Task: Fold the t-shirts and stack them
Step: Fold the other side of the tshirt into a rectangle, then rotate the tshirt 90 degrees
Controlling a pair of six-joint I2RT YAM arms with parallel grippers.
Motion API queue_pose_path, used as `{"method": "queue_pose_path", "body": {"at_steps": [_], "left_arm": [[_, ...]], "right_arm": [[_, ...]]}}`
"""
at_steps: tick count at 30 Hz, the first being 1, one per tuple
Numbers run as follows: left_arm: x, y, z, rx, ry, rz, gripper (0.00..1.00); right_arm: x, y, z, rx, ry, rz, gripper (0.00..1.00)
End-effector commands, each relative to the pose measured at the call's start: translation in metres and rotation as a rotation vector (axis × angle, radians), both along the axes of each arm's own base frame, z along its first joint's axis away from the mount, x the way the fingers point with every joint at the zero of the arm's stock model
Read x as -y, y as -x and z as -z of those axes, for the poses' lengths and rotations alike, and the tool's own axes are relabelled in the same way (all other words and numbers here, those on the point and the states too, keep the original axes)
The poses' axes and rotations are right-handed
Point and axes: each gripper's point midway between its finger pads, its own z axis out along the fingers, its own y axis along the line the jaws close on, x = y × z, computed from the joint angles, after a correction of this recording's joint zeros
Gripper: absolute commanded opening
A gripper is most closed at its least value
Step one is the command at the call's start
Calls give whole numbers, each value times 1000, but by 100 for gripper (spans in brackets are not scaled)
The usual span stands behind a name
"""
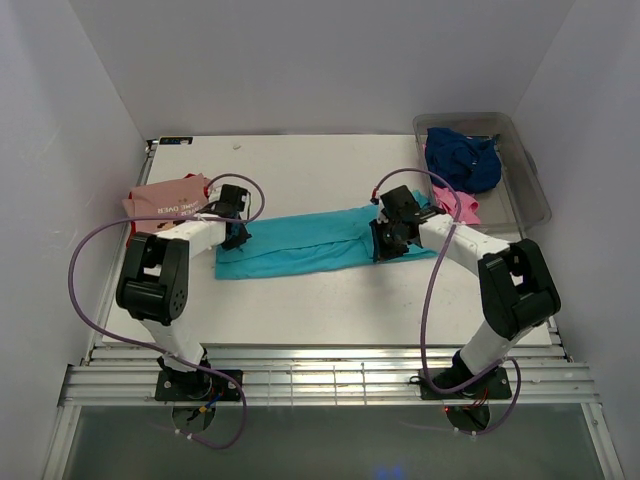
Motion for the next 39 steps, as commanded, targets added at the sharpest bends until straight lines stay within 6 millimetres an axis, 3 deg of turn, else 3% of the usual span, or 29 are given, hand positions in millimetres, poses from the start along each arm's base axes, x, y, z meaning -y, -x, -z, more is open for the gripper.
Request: {"method": "queue_pose_path", "body": {"at_steps": [1,4,6,8,10,12,13,18,28,31,39], "left_arm": [[-4,15,-10,-10,2,-2,0],[-3,13,-22,24,13,1,0],[0,7,-35,62,21,11,0],[5,-1,-59,126,34,25,0],[11,-6,-75,167,40,44,0],[13,-11,-92,207,45,56,0],[14,-12,-93,209,41,60,0],[15,-12,-61,129,23,90,0],[9,-7,-14,44,-31,102,0],[7,2,0,8,-35,96,0],[7,60,35,-104,6,-2,0]], "right_arm": [[-7,3,-30,61,-63,7,21],[1,-11,-53,144,-38,57,21],[14,-31,-69,229,28,123,21],[26,-48,-81,264,99,182,16],[32,-58,-72,241,160,222,8],[34,-68,-73,241,199,235,8],[34,-72,-61,218,221,235,8],[35,-85,-27,161,297,249,8],[37,-99,-4,128,337,264,8],[39,-99,6,110,354,256,8],[36,-111,29,65,391,237,8]]}}
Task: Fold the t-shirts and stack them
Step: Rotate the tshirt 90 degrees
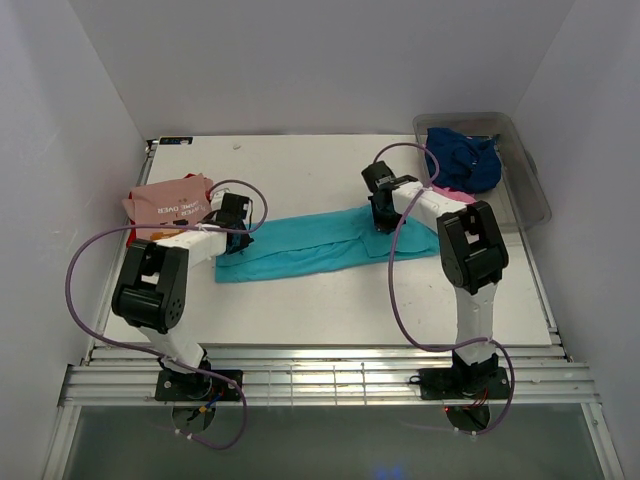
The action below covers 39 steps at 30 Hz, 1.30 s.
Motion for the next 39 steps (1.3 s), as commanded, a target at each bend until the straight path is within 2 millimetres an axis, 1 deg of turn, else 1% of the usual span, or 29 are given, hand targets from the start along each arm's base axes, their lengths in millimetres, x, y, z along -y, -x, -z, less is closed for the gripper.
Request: {"method": "queue_pose_path", "body": {"at_steps": [1,2,3,5,6,8,9,10,11,12,13,14,15,17,18,20,21,23,24,26,27,28,30,32,33,35,36,37,39], "left_arm": [[-1,58,33,-172,6,-61,0],[1,63,31,-172,15,-71,0],[4,75,36,-191,18,-74,0],[9,89,38,-203,50,-107,0],[12,102,40,-213,60,-106,0],[18,114,42,-215,86,-123,0],[25,120,41,-209,95,-106,0],[24,134,48,-234,91,-106,0],[27,140,50,-238,103,-118,0],[33,149,53,-254,106,-100,0],[33,161,57,-269,105,-100,0],[35,168,59,-278,113,-120,0],[42,176,60,-287,118,-97,0],[47,192,63,-302,134,-110,0],[55,200,63,-308,134,-81,0],[61,211,61,-320,139,-72,0],[68,218,60,-321,146,-63,0],[71,225,56,-327,136,-57,0],[76,230,54,-327,137,-49,0],[77,236,52,-331,133,-46,0],[82,238,49,-327,142,-32,0],[84,240,47,-324,151,-39,0],[90,245,46,-328,166,-29,0],[99,244,43,-319,187,-31,0],[103,247,43,-323,183,-14,0],[113,246,41,-322,189,-6,0],[117,251,43,-338,177,10,0],[125,249,41,-336,184,23,0],[135,252,41,-339,175,56,0]], "right_arm": [[-1,-13,3,4,15,6,8],[-1,-15,4,1,19,5,8],[-2,-17,8,-5,24,4,8],[-1,-21,12,-7,36,1,8],[-1,-21,18,-18,46,1,8],[-2,-29,18,-7,56,-3,8],[-2,-31,24,-15,63,-2,8],[-4,-38,20,0,62,-3,8],[-5,-42,20,2,66,-9,8],[-5,-44,28,-9,73,-9,8],[-6,-48,28,-5,77,-10,8],[-10,-58,21,16,70,-11,8],[-11,-60,29,4,79,-18,8],[-16,-72,30,14,78,-21,8],[-17,-76,31,18,79,-25,8],[-19,-83,30,23,85,-25,8],[-24,-91,29,37,80,-28,8],[-26,-97,29,46,77,-35,8],[-29,-103,28,58,73,-39,8],[-33,-109,26,72,65,-51,8],[-35,-113,28,74,59,-60,8],[-41,-120,22,96,39,-75,8],[-49,-127,21,113,16,-93,8],[-62,-136,17,141,-38,-131,8],[-67,-139,14,153,-59,-145,9],[-81,-146,8,183,-118,-179,11],[-85,-148,6,191,-138,-191,14],[-92,-153,1,209,-167,-204,15],[-96,-157,-4,227,-184,-216,20]]}}
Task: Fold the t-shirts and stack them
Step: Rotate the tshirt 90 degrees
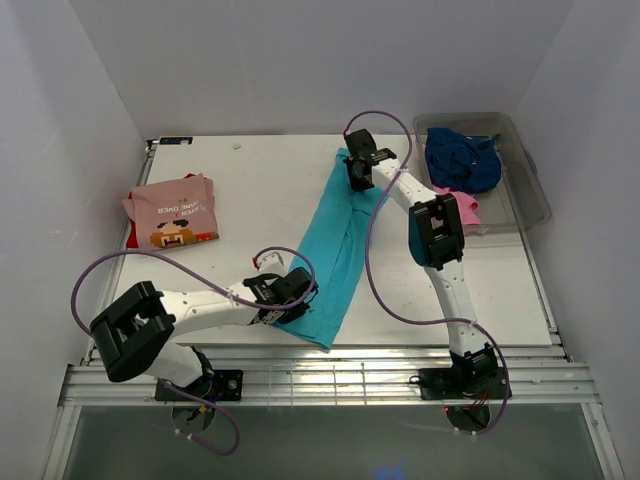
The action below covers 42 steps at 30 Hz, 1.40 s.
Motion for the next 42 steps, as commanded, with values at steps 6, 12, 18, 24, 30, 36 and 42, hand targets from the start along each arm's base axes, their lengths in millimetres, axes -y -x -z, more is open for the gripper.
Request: {"method": "queue_pose_path", "body": {"at_steps": [6,12,18,24,30,36,42], "left_arm": [[9,50,26,-185,-171,157,0],[36,24,-20,-59,-136,177,0],[41,11,-57,37,-72,151,0],[39,7,-52,56,-103,165,0],[56,4,-32,52,-113,248,0],[65,8,-28,68,-96,303,0],[57,22,-7,6,-106,307,0]], "right_arm": [[-22,-21,-24,88,-75,-93,26],[-1,-9,-108,245,-84,-32,31],[10,17,-158,286,-127,-4,36],[6,35,-105,105,-106,-6,8],[-6,39,-58,0,-142,2,8],[-11,41,-34,-56,-160,23,8],[-8,45,-3,-116,-123,31,8]]}}
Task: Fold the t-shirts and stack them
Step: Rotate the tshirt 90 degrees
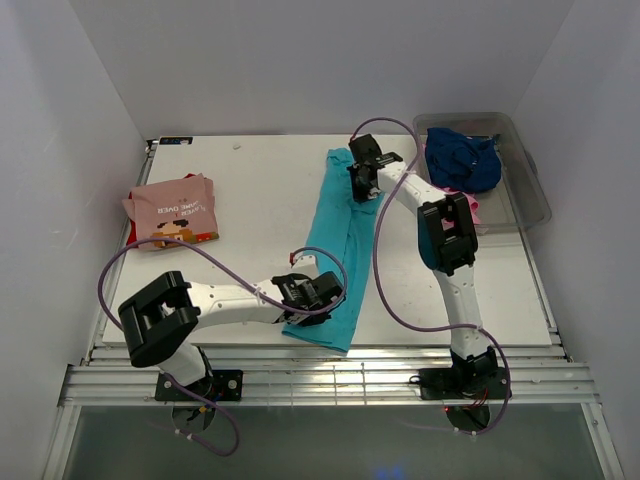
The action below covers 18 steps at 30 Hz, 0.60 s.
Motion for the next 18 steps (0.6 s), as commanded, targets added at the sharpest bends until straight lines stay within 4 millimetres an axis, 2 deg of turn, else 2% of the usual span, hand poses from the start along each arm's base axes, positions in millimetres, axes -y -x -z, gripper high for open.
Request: {"method": "queue_pose_path", "body": {"at_steps": [1,5,8,10,14,18], "left_arm": [[-4,10,14,-35,-11,13,0],[-10,18,34,-76,-53,22,0],[-7,23,45,-107,-61,40,0],[-1,24,44,-111,-44,62,0],[17,24,33,-92,-3,105,0],[24,22,30,-87,1,120,0]], "right_arm": [[-5,-2,12,-26,-2,8,8],[-4,-1,36,-78,25,9,8],[-4,0,49,-100,32,12,8],[-5,-2,55,-104,36,15,8],[-9,-16,52,-75,30,19,8],[-16,-37,36,-14,-5,26,8]]}}
